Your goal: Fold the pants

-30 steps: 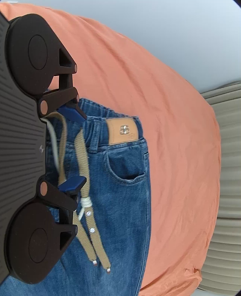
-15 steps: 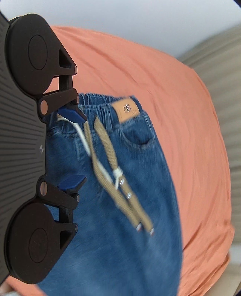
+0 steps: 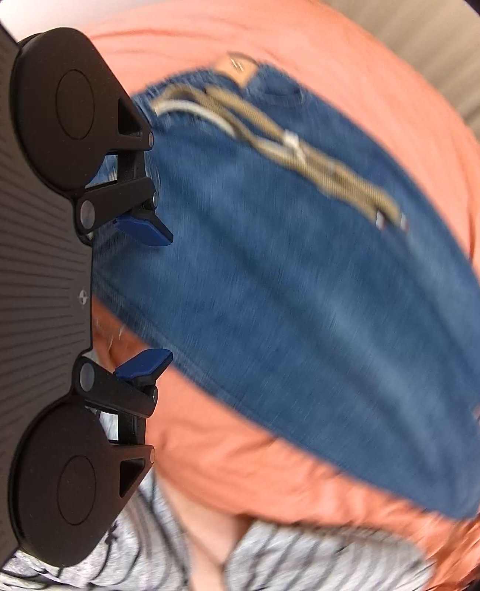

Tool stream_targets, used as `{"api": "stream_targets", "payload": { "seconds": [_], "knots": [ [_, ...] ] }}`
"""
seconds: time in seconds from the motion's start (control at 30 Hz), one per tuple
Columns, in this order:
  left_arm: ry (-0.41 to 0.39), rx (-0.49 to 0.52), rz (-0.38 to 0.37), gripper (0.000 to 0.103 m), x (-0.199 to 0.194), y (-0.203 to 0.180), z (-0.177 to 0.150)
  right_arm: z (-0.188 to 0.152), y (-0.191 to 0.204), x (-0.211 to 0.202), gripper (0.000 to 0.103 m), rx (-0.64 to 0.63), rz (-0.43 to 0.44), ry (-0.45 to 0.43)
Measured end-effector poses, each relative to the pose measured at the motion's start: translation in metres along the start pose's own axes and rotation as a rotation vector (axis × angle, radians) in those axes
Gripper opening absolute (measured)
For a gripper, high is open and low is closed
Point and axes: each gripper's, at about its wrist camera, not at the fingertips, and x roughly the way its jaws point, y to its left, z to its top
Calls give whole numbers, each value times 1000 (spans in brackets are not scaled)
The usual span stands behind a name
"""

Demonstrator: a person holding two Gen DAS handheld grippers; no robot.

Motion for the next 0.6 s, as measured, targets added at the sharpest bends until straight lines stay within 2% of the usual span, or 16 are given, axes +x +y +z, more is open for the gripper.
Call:
{"api": "stream_targets", "payload": {
  "seconds": [0.07, 0.1, 0.17, 0.23, 0.37, 0.4, 0.47, 0.53, 0.6],
  "knots": [
    [37, 46, -26, 75, 12, -15, 3, -7, 9, -6, 28, -46, -20, -7],
    [51, 55, -27, 75, 18, -21, 6, -10, 12, -8, 32, -67, -31, -15],
    [85, 66, -20, 75, 30, -29, 11, -15, 15, -14, 34, -99, -48, -33],
    [112, 88, 12, 75, 40, -39, 14, -18, 15, -16, 34, -112, -47, -38],
    [170, 115, 93, 75, 56, -53, 16, -35, 19, -23, 36, -241, -81, -74],
    [176, 117, 113, 72, 57, -56, 16, -35, 19, -23, 37, -241, -81, -74],
    [177, 116, 146, 61, 58, -60, 15, -46, 24, -20, 37, -340, -111, -75],
    [162, 97, 167, 36, 56, -61, 14, -61, 31, -12, 37, -475, -132, -65],
    [130, 61, 156, 26, 47, -58, 14, -71, 38, -6, 37, -558, -133, -59]
  ]
}}
